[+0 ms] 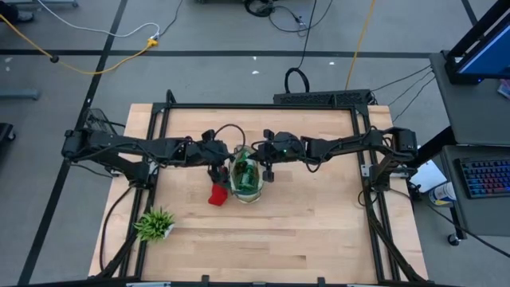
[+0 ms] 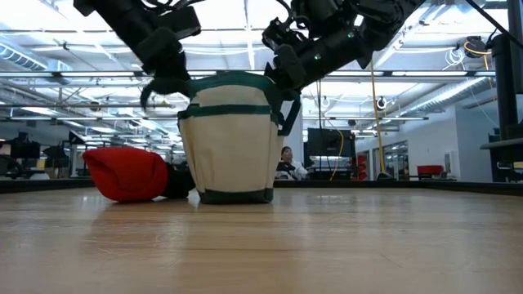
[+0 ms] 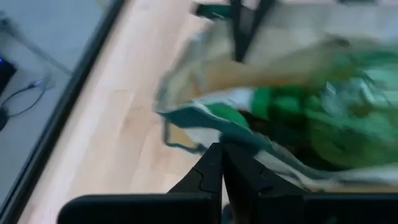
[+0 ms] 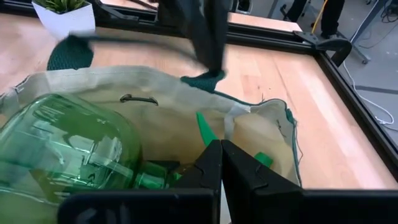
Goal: Pick & Place Garden tools in Gardening bag
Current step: Put the green spray bottle into the gardening bag
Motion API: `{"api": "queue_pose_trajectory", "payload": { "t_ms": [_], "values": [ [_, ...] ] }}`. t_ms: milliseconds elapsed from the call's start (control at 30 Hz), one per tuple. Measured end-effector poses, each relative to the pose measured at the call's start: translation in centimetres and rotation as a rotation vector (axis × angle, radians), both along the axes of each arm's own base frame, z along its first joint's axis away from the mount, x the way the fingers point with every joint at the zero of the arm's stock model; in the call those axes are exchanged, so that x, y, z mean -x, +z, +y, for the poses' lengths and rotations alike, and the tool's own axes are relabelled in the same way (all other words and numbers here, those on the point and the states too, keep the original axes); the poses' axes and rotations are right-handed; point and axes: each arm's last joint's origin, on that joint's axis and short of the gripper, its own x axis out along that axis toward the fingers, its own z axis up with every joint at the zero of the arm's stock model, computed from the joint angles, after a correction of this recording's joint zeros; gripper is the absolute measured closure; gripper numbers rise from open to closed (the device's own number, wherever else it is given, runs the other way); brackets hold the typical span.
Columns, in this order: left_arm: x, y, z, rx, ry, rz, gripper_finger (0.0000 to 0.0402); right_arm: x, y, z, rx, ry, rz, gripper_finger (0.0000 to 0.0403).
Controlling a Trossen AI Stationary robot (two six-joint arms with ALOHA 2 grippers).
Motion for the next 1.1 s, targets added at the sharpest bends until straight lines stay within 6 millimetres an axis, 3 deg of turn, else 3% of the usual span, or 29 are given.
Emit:
{"api": "queue_pose_trajectory", "payload": {
  "t_ms": [167,467,567,667,800,867,1100],
  "values": [
    [0.0,-0.1,-0.1,0.009,-0.034,0.012,0.0383,0.0,0.0,0.0,-0.001,0.002,0.000,0.0403],
    [0.1,0.0,0.7,-0.055,-0.012,0.033,0.0304,0.0,-0.1,0.2,-0.034,-0.008,0.011,0.0403],
    [0.6,1.6,0.8,-0.077,0.051,0.002,0.0296,0.0,-0.1,0.2,-0.039,-0.009,0.011,0.0403],
    [0.7,3.8,0.7,-0.073,0.049,-0.084,0.0310,0.0,-0.1,0.2,-0.050,-0.013,0.008,0.0403],
    [-0.1,4.6,0.4,-0.033,-0.096,-0.173,0.0365,0.0,0.0,0.2,-0.048,-0.013,0.000,0.0403],
    [-0.9,4.4,0.2,-0.014,-0.163,-0.192,0.0391,0.0,0.0,0.2,-0.046,-0.017,-0.005,0.0403],
    [-3.1,0.8,0.5,0.000,-0.184,-0.044,0.0398,0.0,0.0,0.2,-0.047,-0.019,0.003,0.0403]
  ]
}}
